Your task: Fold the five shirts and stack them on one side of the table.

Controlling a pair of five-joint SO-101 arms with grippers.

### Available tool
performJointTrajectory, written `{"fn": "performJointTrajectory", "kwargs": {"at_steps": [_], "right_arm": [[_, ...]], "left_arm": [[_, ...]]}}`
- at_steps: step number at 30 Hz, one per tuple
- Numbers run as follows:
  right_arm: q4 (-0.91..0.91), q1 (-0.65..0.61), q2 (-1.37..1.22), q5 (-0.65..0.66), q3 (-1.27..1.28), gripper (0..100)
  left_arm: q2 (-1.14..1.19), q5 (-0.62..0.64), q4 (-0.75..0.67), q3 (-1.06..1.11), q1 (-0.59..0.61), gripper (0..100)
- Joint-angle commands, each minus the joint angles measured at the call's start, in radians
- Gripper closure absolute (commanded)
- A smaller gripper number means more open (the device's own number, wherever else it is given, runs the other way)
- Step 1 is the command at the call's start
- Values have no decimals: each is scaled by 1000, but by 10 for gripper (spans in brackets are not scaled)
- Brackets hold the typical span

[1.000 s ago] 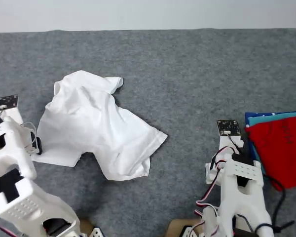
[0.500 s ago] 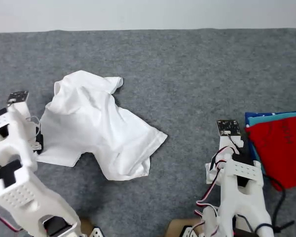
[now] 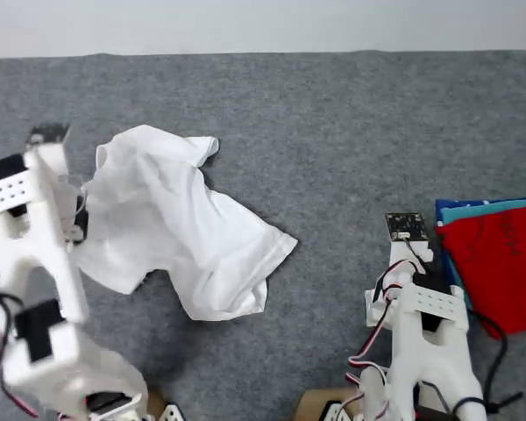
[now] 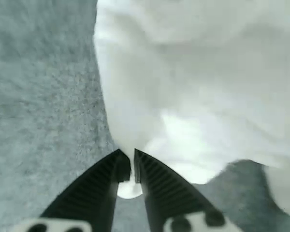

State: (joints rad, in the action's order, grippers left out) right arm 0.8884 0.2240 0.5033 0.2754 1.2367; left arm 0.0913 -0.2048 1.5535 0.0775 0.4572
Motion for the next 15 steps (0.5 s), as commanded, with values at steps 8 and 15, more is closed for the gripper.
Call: {"fn": "performJointTrajectory", "kwargs": {"at_steps": [8,15], "right_arm": [[27,-36,-2,8,51,987],[27,-36,-2,3,51,987]], "left_arm": [[-284,34,199,-28,-37,998],[-445,55,201,-25,-43,998]]}}
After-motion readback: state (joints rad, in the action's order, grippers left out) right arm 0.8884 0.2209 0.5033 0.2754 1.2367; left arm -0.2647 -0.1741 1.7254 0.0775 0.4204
